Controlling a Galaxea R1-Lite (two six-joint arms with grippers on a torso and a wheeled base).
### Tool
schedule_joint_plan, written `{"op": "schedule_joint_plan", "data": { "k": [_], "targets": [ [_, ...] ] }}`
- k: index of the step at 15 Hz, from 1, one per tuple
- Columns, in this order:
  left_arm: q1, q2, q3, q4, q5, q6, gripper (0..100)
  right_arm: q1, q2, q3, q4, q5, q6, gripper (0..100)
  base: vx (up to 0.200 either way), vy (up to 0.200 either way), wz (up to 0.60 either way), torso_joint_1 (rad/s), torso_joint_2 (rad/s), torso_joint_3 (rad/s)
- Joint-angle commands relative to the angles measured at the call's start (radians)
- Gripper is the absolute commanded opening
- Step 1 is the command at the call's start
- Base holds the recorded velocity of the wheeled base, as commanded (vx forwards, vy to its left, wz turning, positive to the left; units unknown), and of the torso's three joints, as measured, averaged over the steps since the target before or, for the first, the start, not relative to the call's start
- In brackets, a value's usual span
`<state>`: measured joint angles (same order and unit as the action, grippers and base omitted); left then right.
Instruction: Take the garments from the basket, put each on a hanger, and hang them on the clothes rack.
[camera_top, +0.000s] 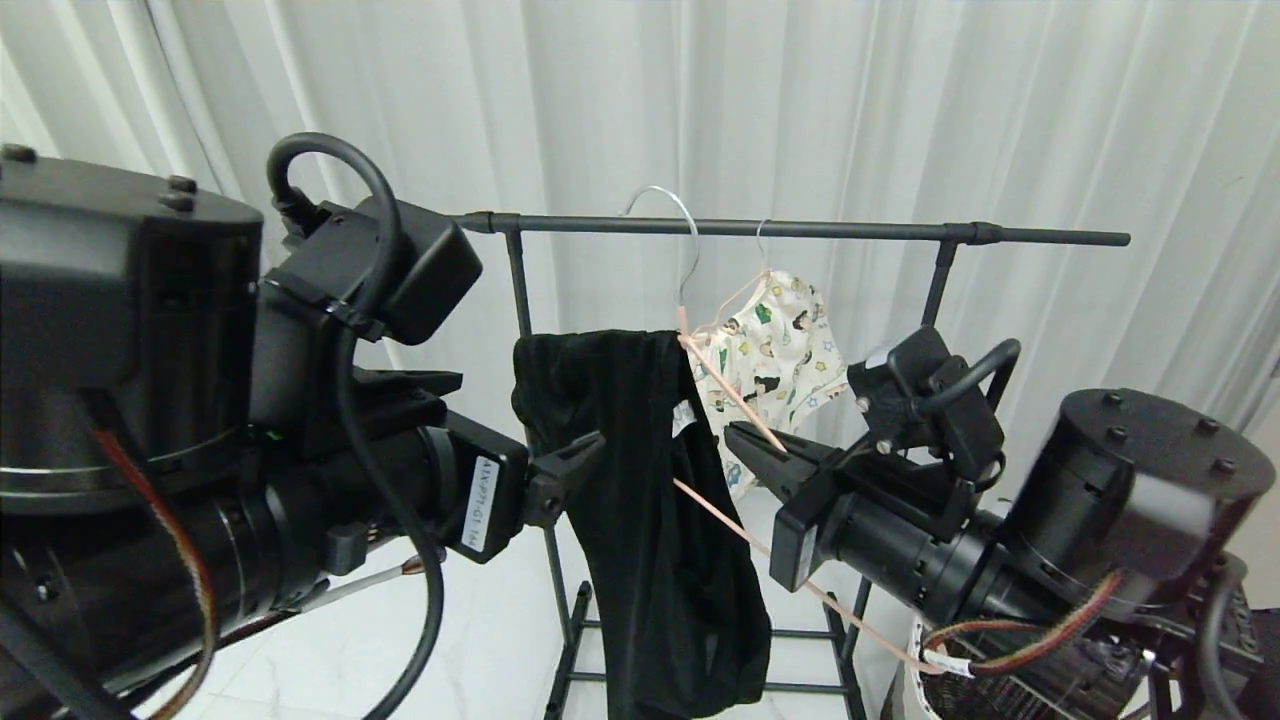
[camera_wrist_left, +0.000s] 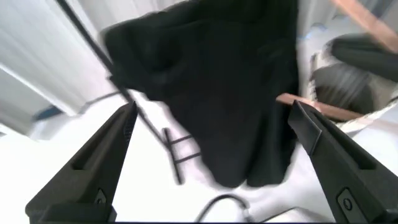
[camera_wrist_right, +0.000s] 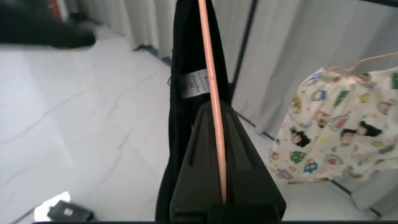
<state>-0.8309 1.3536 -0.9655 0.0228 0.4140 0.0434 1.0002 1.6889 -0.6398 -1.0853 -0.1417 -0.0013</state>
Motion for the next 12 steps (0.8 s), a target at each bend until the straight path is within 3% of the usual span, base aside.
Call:
{"op": "schedule_joint_plan", "data": {
  "k": [1, 2, 3, 6, 8, 10, 12],
  "targets": [
    [0.104, -0.082, 0.048, -0.015, -0.123, 0.056, 100, 0.0, -0.055, 0.083, -0.016, 0.06, -0.013, 0, 0.0, 0.0, 0.0, 0.0, 0.0, 0.0],
    [0.128, -0.091, 0.059, -0.024, -0.17, 0.075, 100, 0.0, -0.063, 0.101, -0.018, 0.082, -0.023, 0, 0.0, 0.0, 0.0, 0.0, 0.0, 0.0],
    [0.202, -0.113, 0.1, -0.058, -0.297, 0.168, 100, 0.0, -0.091, 0.152, -0.019, 0.146, -0.06, 0, 0.0, 0.0, 0.0, 0.0, 0.0, 0.0],
    [0.225, -0.183, 0.228, -0.069, -0.517, 0.305, 100, 0.001, -0.126, 0.213, -0.021, 0.231, -0.105, 0, 0.0, 0.0, 0.0, 0.0, 0.0, 0.0],
    [0.225, -0.197, 0.275, -0.07, -0.598, 0.392, 100, 0.001, -0.161, 0.264, -0.021, 0.312, -0.125, 0, 0.0, 0.0, 0.0, 0.0, 0.0, 0.0],
    [0.223, -0.214, 0.289, -0.069, -0.655, 0.431, 100, 0.001, -0.204, 0.313, -0.021, 0.358, -0.131, 0, 0.0, 0.0, 0.0, 0.0, 0.0, 0.0],
    [0.222, -0.217, 0.315, -0.069, -0.715, 0.469, 100, 0.001, -0.239, 0.384, -0.019, 0.459, -0.2, 0, 0.0, 0.0, 0.0, 0.0, 0.0, 0.0]
  ]
}}
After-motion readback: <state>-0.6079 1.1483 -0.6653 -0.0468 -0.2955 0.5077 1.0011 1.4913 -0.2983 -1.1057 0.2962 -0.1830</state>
